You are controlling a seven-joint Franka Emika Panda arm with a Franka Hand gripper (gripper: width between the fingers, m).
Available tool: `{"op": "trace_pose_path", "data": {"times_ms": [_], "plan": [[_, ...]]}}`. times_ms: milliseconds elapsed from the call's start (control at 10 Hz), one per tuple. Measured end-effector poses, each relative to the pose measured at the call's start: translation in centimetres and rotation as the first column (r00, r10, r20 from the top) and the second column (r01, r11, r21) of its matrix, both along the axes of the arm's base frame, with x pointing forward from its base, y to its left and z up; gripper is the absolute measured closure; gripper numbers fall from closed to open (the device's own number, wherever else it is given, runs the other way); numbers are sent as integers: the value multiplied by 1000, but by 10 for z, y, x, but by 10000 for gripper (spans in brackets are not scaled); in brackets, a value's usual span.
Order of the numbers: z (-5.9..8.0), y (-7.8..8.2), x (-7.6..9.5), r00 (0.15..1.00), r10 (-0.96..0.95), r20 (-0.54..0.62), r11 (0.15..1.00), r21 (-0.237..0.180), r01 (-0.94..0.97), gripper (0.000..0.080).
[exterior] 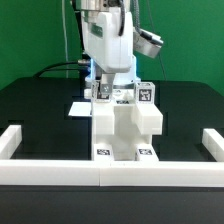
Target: Assemble chair
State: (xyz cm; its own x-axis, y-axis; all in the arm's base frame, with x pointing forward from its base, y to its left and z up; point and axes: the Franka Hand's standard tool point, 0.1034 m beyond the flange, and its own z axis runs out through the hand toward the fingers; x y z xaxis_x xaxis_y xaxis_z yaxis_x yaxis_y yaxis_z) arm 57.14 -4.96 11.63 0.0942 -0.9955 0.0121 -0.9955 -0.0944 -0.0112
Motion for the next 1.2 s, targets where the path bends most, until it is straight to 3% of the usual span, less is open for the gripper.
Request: {"op": "trace_pose_path", "data": {"times_ms": [300, 400, 500, 600, 1200], "plan": [[0, 1, 0, 999, -38, 0, 999, 1, 38, 511], [0, 1, 0, 1000, -3, 0, 1000, 0, 3, 292], [0, 1, 0, 1000, 14, -2, 1000, 1, -14, 292], [0, 2, 0, 996, 85, -3, 996, -2, -85, 177], [-1, 3, 0, 853, 522, -11, 853, -5, -522, 150]]}}
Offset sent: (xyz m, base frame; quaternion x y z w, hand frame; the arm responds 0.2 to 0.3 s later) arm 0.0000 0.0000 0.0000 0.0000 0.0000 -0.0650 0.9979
